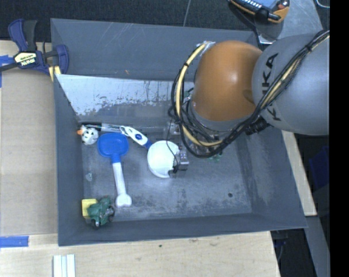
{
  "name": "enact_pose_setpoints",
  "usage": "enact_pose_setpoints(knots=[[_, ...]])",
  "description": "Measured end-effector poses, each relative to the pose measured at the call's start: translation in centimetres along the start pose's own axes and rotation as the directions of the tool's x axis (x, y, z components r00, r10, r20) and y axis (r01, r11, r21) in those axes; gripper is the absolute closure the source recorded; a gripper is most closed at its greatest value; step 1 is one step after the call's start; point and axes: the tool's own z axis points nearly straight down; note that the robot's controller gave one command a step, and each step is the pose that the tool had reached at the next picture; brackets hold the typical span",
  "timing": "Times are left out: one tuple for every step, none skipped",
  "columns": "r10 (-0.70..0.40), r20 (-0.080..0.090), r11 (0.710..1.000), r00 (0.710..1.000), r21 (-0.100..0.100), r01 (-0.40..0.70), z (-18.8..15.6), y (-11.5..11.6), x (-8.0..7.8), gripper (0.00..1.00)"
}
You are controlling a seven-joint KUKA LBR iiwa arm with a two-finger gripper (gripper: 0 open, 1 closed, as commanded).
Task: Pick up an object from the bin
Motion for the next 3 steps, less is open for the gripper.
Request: enact_pose_setpoints(knots=[[0.107,-0.006,0.994,0.994,0.002,-0.107,11.7,-3.2,6.2,0.0],[0.038,-0.001,0.999,0.999,-0.001,-0.038,10.3,0.7,4.8,0.0],[0.049,0.008,0.999,0.999,-0.002,-0.049,8.1,0.4,-0.4,0.0]])
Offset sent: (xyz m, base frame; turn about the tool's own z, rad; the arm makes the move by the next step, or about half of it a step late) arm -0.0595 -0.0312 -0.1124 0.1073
